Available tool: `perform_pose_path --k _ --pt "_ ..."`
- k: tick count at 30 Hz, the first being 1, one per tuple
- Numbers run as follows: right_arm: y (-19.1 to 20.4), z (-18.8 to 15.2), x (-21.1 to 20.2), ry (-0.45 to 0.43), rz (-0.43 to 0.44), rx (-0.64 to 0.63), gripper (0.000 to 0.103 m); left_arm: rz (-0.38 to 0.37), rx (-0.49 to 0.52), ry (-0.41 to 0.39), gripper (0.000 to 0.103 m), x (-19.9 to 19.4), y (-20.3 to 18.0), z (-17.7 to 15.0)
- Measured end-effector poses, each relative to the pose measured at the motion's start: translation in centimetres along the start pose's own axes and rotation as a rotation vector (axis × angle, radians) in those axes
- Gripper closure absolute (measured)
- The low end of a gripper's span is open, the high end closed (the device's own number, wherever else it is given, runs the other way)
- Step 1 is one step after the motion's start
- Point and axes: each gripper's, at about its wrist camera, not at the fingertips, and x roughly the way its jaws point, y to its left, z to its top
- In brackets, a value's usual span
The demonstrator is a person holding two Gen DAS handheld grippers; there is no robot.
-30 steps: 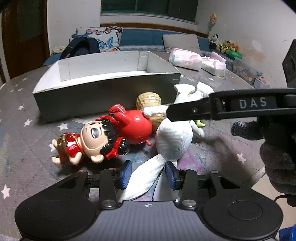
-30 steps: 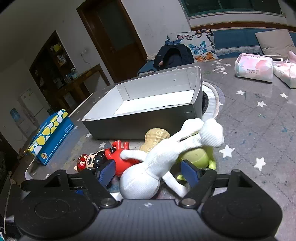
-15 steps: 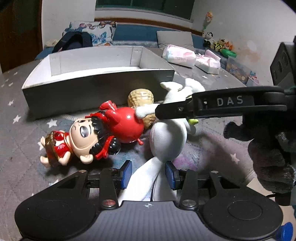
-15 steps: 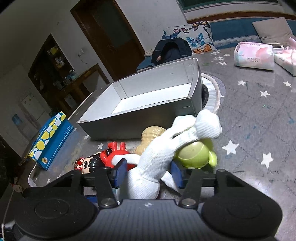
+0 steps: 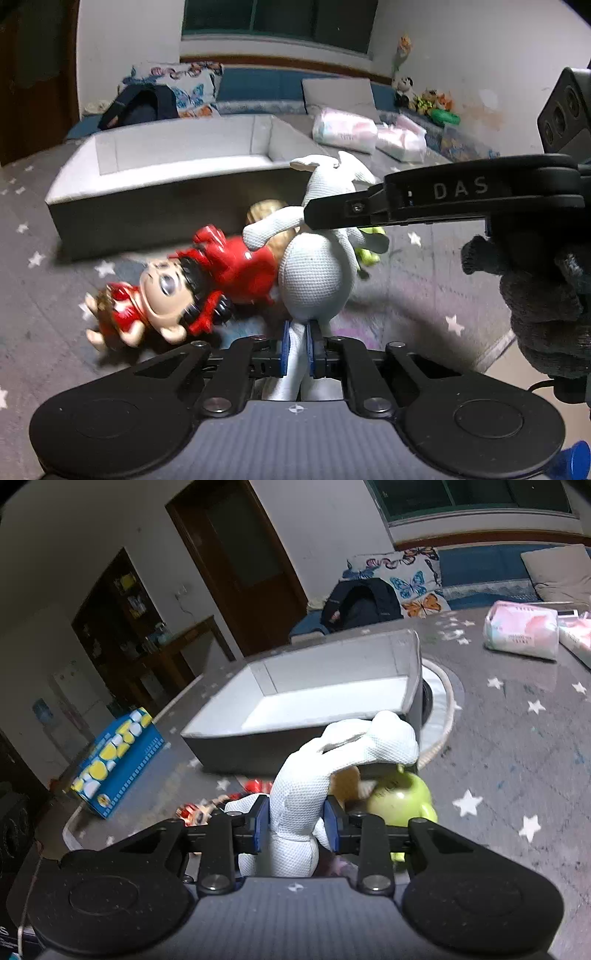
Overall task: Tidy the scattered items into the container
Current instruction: 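Lift the rabbit with the right tool into the grey box and open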
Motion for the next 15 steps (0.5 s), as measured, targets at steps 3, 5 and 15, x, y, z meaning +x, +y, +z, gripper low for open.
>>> perform_pose_path --k 3,5,15 --pt "0.5 1.2 -0.6 -0.028 0.027 0.005 0.073 0.019 -0.012 -0.046 0.093 -1.1 0.6 1.1" --pt "1.0 2.3 -0.6 -0.047 0.042 0.005 0.073 0.038 -0.019 -0.081 0.093 -1.8 1.2 2.1" --pt "0.7 9.6 3.0 -0.13 0.129 0.17 0.073 0.174 -0.007 -0.199 0.095 -2.1 5.4 9.9"
